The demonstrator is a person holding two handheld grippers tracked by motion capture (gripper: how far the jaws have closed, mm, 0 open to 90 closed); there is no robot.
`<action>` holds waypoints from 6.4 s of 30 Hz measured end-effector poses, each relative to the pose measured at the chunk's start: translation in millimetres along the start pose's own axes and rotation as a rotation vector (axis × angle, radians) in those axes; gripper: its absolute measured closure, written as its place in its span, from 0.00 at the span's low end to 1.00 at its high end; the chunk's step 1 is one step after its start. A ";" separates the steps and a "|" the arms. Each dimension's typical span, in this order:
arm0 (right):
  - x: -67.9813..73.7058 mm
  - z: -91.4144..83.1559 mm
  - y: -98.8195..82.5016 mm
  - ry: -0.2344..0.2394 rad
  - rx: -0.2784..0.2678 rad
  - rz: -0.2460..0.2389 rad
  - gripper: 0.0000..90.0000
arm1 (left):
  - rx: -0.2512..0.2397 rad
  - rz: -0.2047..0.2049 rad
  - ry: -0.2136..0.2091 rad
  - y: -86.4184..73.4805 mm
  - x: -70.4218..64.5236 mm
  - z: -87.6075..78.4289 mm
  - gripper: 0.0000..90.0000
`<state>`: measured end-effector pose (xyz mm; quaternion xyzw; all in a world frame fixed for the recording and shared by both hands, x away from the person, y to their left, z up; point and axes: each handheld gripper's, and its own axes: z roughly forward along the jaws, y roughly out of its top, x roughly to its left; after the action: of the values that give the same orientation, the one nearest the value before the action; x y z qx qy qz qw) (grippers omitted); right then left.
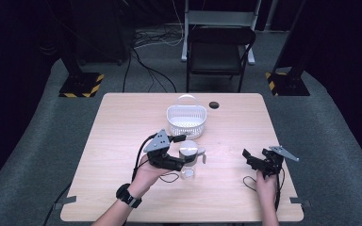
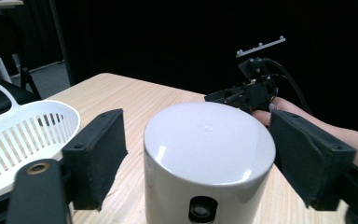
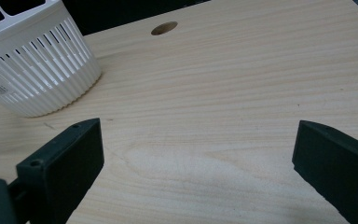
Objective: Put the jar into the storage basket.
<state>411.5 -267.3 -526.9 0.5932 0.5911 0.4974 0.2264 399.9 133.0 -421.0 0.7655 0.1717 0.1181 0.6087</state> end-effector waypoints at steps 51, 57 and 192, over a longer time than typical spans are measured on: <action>-0.6 0.0 0.1 0.005 0.000 0.003 0.01 | -0.016 0.039 -0.002 1.9 -2.1 -2.1 0.38; -0.6 0.0 0.1 0.004 0.000 0.003 0.01 | -0.026 0.032 0.014 10.2 -0.9 -8.6 0.38; -5.0 -0.4 0.2 0.028 -0.004 0.038 0.01 | -0.067 -0.050 0.366 58.5 131.0 52.4 0.38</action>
<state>412.2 -272.1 -528.2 0.5967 0.5818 0.5113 0.2097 546.9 127.9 -379.9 0.7060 0.2945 0.2457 0.5954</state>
